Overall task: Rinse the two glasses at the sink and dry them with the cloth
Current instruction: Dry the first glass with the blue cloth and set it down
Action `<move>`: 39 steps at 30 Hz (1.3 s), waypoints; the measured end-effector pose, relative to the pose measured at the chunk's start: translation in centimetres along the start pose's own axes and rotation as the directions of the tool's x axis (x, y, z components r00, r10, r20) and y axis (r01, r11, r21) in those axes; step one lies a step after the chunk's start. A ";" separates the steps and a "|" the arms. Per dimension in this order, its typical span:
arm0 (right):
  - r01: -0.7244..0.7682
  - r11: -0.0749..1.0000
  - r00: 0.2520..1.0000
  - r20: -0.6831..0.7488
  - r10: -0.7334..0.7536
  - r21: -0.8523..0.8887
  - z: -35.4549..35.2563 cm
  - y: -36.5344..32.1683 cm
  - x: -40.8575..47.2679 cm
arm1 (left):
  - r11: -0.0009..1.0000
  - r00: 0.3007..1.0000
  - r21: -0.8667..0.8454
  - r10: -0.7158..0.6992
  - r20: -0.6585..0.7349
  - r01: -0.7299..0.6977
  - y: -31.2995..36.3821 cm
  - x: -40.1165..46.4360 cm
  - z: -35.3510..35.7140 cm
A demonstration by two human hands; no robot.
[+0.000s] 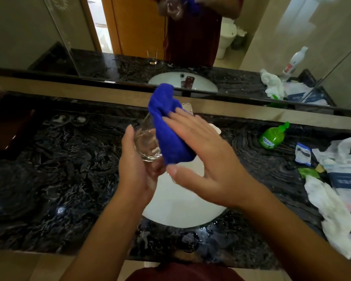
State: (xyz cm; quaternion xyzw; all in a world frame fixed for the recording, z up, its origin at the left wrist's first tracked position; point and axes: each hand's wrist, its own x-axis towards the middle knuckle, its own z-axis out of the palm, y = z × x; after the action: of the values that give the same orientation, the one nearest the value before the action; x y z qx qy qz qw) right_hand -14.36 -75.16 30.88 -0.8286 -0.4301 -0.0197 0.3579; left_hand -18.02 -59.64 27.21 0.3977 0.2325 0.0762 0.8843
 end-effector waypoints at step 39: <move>-0.337 -0.103 0.826 0.347 0.444 0.936 1.1 -3.7 -0.2 | 0.629 0.712 0.333 0.623 0.326 -0.703 0.4 0.6 -1.9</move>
State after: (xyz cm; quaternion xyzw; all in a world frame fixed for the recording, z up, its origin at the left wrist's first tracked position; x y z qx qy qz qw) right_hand -17.48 -73.24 32.11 -0.4344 -0.0448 0.3525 0.8276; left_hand -18.35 -57.94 26.24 0.6464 -0.0006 0.3072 0.6985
